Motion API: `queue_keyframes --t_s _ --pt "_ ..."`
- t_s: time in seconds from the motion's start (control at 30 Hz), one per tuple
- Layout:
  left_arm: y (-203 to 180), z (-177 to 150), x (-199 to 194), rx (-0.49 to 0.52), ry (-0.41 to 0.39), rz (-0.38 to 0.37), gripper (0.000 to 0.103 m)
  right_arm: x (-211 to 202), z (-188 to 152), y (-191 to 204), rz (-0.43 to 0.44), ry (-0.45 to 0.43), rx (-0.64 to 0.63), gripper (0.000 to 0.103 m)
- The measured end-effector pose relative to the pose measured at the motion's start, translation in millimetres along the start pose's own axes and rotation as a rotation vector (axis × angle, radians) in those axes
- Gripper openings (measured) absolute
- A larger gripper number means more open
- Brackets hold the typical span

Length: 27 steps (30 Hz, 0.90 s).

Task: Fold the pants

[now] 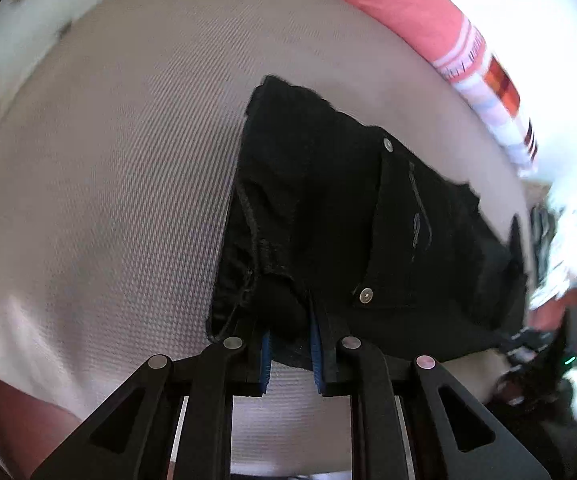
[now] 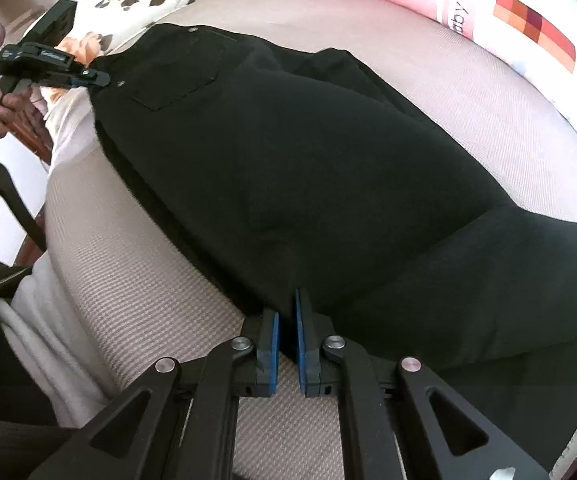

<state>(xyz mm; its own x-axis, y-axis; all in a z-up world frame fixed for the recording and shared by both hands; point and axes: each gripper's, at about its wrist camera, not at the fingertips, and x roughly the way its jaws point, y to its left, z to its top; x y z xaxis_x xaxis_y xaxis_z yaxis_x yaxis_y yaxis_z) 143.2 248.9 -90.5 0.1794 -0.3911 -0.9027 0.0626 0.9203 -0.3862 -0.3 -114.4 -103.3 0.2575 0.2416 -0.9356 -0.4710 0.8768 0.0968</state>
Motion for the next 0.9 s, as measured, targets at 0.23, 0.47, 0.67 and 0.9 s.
queue_keyframes --t_s 0.23,0.47,0.67,0.9 --pt "-13.1 4.6 8.2 0.044 0.000 0.070 0.023 15.5 -5.1 -1.7 0.038 0.026 0.044 0.007" --pt "-15.3 -5.9 -15.8 0.068 -0.045 0.159 0.056 15.2 -6.8 -4.4 0.052 0.019 0.061 0.008" --pt "-57.5 -18.8 -43.4 0.288 -0.167 0.441 0.055 7.6 -7.8 -15.5 0.069 0.010 0.087 0.017" --pt "-168.1 -48.7 -28.5 0.576 -0.224 0.178 0.056 -6.6 -8.8 -24.0 0.051 -0.040 0.112 0.024"
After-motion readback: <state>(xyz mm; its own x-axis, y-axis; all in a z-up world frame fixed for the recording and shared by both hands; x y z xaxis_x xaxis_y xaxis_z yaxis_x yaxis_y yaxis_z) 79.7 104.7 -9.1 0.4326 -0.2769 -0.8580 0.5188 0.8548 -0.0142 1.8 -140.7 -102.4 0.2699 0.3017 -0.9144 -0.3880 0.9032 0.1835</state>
